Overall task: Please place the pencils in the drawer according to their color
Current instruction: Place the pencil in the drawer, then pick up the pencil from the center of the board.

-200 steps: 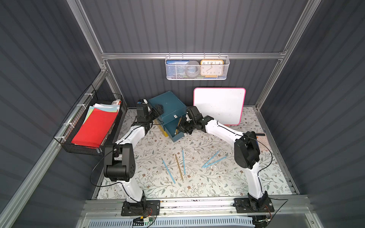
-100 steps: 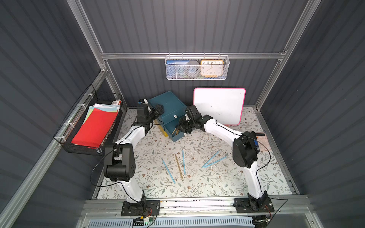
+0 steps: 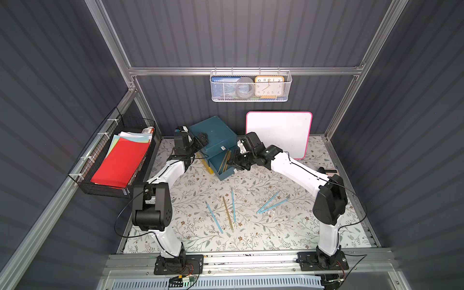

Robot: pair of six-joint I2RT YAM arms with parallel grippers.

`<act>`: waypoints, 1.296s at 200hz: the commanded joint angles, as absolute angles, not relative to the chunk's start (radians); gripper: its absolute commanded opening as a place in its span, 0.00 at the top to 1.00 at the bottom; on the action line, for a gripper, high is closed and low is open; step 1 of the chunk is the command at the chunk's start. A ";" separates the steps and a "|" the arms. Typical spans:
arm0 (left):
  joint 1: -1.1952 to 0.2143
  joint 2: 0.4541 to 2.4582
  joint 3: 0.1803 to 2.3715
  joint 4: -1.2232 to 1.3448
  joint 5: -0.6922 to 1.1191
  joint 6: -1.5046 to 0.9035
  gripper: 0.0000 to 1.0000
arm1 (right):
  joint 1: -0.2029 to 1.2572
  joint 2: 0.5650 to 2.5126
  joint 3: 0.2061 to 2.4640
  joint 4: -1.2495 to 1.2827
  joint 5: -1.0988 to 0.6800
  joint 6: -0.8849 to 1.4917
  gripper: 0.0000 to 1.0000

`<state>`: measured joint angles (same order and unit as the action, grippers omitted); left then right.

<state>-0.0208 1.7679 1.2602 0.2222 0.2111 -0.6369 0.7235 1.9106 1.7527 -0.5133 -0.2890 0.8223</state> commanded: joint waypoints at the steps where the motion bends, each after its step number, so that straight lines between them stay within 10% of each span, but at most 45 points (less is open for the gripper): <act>1: -0.026 1.747 1.253 0.238 0.215 -0.635 0.00 | 0.773 1.865 1.674 -0.619 -0.206 0.680 0.77; 259: -0.030 1.750 1.257 0.238 0.216 -0.633 0.00 | 1.132 2.124 1.617 -0.793 0.000 0.486 0.77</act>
